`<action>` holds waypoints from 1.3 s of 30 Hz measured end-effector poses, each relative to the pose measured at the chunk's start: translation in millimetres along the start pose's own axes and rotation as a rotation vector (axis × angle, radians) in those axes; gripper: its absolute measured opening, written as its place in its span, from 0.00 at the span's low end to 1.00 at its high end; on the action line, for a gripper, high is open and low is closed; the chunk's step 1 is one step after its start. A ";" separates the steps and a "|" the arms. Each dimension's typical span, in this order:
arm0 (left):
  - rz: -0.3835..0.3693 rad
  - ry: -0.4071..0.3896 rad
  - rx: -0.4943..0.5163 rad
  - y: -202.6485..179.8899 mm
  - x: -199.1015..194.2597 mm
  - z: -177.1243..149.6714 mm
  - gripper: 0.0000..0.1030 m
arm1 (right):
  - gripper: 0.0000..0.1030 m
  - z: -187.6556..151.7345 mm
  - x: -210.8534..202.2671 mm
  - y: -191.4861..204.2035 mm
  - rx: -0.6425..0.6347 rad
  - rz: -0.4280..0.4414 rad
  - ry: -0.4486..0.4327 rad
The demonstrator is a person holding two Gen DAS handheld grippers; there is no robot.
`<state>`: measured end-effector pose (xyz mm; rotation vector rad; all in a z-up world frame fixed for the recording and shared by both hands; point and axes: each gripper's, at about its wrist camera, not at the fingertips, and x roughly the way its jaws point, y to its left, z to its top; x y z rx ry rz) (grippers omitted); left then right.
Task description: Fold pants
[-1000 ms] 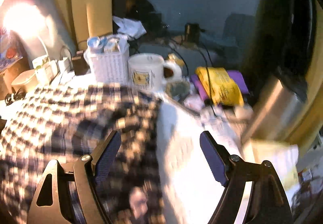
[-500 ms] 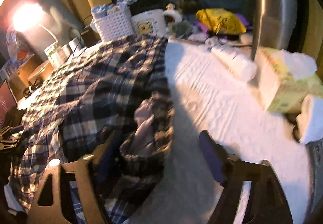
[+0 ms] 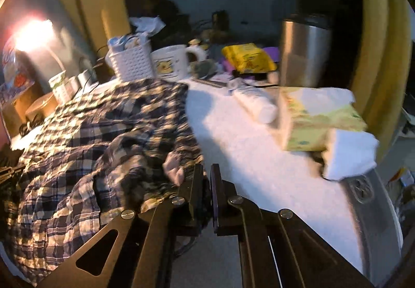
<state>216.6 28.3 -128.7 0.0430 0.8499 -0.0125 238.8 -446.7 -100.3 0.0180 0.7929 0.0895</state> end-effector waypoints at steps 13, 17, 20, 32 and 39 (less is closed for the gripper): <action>0.007 0.021 -0.109 34.0 -43.1 -15.1 0.54 | 0.72 -6.3 -19.1 -7.0 -0.076 0.004 -0.005; 0.026 0.041 -0.189 56.3 -64.4 -42.1 0.55 | 0.72 6.3 -14.5 7.1 -0.152 0.062 -0.015; -0.009 0.084 -0.235 60.8 -68.0 -64.4 0.55 | 0.50 4.4 2.7 19.2 -0.227 0.072 0.060; 0.008 0.078 -0.185 34.6 -40.1 -71.8 0.75 | 0.07 -19.5 -4.5 51.1 -0.393 -0.006 0.094; -0.008 0.066 -0.180 31.6 -31.8 -64.2 0.75 | 0.07 -19.4 -18.0 29.0 -0.279 -0.084 0.055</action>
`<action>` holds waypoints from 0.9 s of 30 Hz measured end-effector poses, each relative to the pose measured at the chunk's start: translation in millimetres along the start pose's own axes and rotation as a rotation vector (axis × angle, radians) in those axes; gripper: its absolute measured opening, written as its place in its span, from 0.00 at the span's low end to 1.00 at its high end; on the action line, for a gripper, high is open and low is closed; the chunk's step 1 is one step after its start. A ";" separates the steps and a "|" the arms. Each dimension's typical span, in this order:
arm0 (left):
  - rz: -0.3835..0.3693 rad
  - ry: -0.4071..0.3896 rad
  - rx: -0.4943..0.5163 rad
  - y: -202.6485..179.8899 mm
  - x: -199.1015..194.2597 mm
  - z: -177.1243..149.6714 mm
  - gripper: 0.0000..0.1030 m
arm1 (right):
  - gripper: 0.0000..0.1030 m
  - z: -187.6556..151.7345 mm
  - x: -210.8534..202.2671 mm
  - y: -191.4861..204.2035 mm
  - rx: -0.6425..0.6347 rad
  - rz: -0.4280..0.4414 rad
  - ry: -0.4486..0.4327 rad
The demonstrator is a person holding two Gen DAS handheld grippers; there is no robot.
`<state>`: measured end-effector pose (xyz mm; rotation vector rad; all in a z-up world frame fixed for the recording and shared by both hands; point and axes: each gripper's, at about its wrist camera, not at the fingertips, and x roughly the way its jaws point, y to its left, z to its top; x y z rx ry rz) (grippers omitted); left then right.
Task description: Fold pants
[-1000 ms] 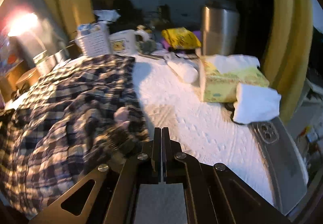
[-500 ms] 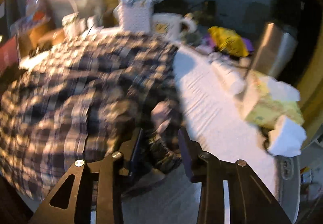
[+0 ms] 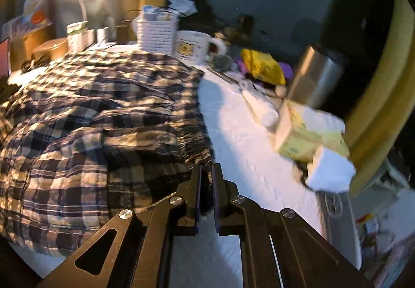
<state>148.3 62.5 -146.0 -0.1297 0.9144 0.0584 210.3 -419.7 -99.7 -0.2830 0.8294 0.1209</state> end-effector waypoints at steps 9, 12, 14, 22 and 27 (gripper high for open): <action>0.013 0.006 -0.008 11.6 -8.3 0.3 0.75 | 0.09 -16.7 28.0 -19.1 0.113 -0.030 0.051; 0.012 -0.003 -0.018 21.8 -22.3 -7.1 0.75 | 0.09 -19.4 26.3 -23.0 0.121 -0.039 0.047; 0.013 -0.013 -0.018 28.1 -36.1 -17.4 0.75 | 0.13 -20.1 21.7 -20.7 0.131 -0.058 0.047; -0.190 -0.046 -0.039 15.4 -60.9 -39.8 0.75 | 0.13 -28.1 2.4 -11.2 0.166 -0.082 0.034; -0.202 -0.044 0.014 -8.5 -32.3 -29.8 0.66 | 0.13 -30.1 -5.8 -7.5 0.184 -0.090 0.025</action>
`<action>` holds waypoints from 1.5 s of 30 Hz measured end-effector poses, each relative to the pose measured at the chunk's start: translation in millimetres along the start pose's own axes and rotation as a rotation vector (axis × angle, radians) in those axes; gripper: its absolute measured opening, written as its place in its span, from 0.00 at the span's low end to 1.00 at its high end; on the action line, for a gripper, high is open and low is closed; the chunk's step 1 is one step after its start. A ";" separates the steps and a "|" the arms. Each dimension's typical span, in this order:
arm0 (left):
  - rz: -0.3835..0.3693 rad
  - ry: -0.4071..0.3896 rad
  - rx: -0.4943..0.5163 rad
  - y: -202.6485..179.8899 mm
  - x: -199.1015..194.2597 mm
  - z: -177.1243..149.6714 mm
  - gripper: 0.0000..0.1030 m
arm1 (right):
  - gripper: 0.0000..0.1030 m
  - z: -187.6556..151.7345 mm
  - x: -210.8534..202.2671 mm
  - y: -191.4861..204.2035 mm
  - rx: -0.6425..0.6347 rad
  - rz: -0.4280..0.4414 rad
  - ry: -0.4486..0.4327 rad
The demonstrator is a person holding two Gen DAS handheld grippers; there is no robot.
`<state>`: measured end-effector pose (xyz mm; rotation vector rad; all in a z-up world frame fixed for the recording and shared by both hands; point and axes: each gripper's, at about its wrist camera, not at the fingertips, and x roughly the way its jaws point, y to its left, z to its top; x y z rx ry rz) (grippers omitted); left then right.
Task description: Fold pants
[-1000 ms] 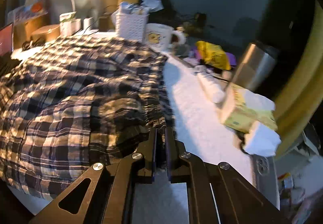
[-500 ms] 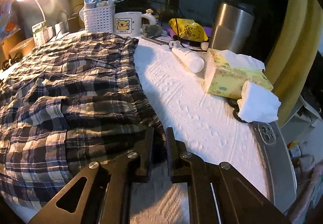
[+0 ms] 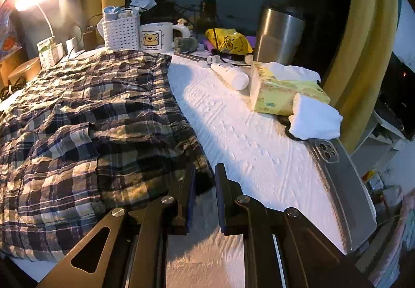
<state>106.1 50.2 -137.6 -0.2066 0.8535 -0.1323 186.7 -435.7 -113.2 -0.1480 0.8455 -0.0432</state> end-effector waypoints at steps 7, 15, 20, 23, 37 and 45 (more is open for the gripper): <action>0.069 0.031 0.035 -2.1 4.9 -3.4 0.03 | 0.13 -3.2 -10.7 -6.3 0.040 -0.005 -0.016; 0.109 0.069 -0.075 24.0 -42.6 -19.1 0.04 | 0.13 -8.6 -1.0 -0.9 0.003 0.025 0.005; 0.149 0.082 -0.148 38.2 -54.2 -11.1 0.28 | 0.13 -9.4 6.7 0.1 0.004 0.036 0.016; 0.164 0.030 -0.185 49.5 -54.3 1.2 0.51 | 0.13 -9.3 10.6 -3.5 0.015 0.036 0.020; 0.218 0.049 0.141 28.2 43.3 48.7 0.54 | 0.74 6.6 6.4 -22.3 0.061 0.156 -0.029; 0.251 0.047 0.211 17.1 42.4 55.2 0.03 | 0.47 1.4 29.9 4.0 0.019 0.227 0.036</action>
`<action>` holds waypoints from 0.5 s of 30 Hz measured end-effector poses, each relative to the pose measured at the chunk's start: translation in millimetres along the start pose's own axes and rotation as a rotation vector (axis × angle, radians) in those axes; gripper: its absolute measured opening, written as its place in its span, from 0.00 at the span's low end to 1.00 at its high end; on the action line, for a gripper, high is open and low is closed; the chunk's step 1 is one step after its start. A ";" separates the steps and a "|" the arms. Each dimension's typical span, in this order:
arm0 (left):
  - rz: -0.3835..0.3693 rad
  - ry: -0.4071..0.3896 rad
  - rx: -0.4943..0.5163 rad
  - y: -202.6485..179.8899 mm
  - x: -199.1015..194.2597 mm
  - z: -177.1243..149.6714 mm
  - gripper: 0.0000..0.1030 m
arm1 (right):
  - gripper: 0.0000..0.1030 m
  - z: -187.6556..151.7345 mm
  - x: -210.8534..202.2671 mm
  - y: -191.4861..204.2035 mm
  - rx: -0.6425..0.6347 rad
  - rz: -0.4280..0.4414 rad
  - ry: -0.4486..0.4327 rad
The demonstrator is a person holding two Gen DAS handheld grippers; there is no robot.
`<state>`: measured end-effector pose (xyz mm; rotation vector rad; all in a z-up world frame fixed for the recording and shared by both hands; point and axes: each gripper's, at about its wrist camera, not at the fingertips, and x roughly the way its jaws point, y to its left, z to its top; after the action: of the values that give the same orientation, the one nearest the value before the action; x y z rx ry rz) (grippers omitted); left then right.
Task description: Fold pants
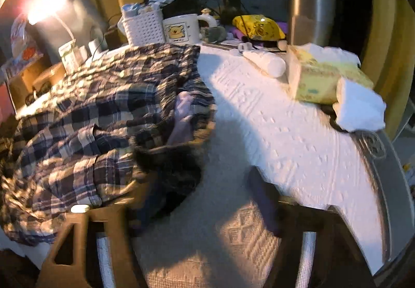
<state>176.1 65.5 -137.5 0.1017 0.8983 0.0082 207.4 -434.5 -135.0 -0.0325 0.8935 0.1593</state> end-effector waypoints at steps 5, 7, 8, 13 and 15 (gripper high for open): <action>0.041 -0.036 -0.040 20.6 -6.3 13.1 0.02 | 0.00 1.1 -8.7 6.7 0.002 -0.010 -0.008; 0.049 -0.050 -0.039 26.1 -9.1 18.8 0.02 | 0.01 3.4 -20.1 5.6 0.028 -0.022 -0.031; 0.054 -0.060 -0.037 29.2 -10.0 23.4 0.02 | 0.00 4.8 -26.2 4.9 0.038 -0.028 -0.042; 0.042 -0.074 -0.012 33.2 -0.3 43.5 0.03 | 0.00 7.8 -50.1 1.3 0.083 -0.061 -0.061; 0.024 -0.054 -0.024 35.2 8.3 47.2 0.03 | 0.00 1.8 -47.8 -0.6 0.082 -0.095 -0.042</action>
<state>219.4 96.9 -111.5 0.0901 0.8427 0.0382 179.5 -440.9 -96.7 0.0045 0.8542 0.0343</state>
